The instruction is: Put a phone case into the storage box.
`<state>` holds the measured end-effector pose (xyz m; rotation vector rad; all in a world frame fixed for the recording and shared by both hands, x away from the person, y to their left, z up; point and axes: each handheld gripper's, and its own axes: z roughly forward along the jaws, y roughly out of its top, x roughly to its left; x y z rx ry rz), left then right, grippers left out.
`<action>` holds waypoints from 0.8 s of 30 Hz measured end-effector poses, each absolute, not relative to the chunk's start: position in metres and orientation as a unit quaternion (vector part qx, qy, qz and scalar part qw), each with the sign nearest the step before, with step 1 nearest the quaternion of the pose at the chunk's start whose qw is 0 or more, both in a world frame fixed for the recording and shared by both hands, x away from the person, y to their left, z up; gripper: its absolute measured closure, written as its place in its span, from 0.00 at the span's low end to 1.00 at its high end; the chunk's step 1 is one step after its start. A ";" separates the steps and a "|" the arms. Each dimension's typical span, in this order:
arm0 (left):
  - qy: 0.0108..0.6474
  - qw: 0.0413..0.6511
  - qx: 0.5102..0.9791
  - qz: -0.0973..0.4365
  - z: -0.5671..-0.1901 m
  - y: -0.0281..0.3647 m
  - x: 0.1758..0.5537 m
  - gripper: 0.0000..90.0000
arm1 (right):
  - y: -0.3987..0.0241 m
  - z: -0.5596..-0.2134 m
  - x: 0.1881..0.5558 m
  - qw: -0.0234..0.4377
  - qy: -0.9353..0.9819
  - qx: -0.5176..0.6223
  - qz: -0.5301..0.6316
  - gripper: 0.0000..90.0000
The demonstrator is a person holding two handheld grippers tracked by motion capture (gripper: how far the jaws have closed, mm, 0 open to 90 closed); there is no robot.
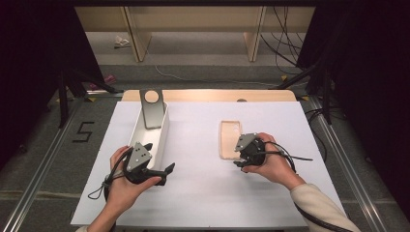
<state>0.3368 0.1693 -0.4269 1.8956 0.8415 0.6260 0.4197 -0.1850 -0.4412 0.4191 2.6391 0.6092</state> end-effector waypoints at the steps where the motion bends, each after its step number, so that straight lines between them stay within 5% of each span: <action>1: 0.342 0.467 0.774 0.255 -0.427 0.169 0.337 0.02 | -0.184 -0.441 0.420 0.199 0.944 0.148 0.216 0.33; 24: 0.335 0.463 0.779 0.257 -0.428 0.165 0.335 0.02 | -0.152 -0.454 0.438 0.213 0.968 0.084 0.102 0.39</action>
